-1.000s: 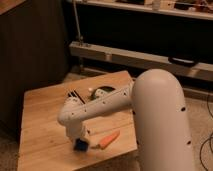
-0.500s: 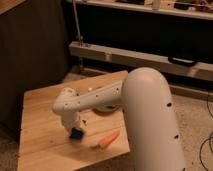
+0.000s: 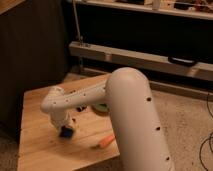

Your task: Wipe the white sponge on the table

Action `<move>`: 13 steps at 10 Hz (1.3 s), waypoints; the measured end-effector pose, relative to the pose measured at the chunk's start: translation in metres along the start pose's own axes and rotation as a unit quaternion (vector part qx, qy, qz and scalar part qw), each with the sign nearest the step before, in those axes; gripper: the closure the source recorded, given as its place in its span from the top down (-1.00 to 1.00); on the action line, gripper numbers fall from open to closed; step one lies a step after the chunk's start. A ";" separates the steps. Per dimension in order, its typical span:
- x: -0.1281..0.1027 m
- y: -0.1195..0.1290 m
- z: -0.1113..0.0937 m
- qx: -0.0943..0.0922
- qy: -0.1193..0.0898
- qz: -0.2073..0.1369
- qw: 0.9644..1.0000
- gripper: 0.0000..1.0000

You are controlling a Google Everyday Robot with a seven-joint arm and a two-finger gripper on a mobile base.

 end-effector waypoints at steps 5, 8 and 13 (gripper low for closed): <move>-0.044 -0.057 -0.013 0.023 0.005 -0.070 0.997 -0.92; -0.086 -0.077 -0.005 0.038 -0.008 -0.101 0.994 -0.92; -0.136 -0.058 -0.012 0.055 -0.027 -0.117 0.991 -0.92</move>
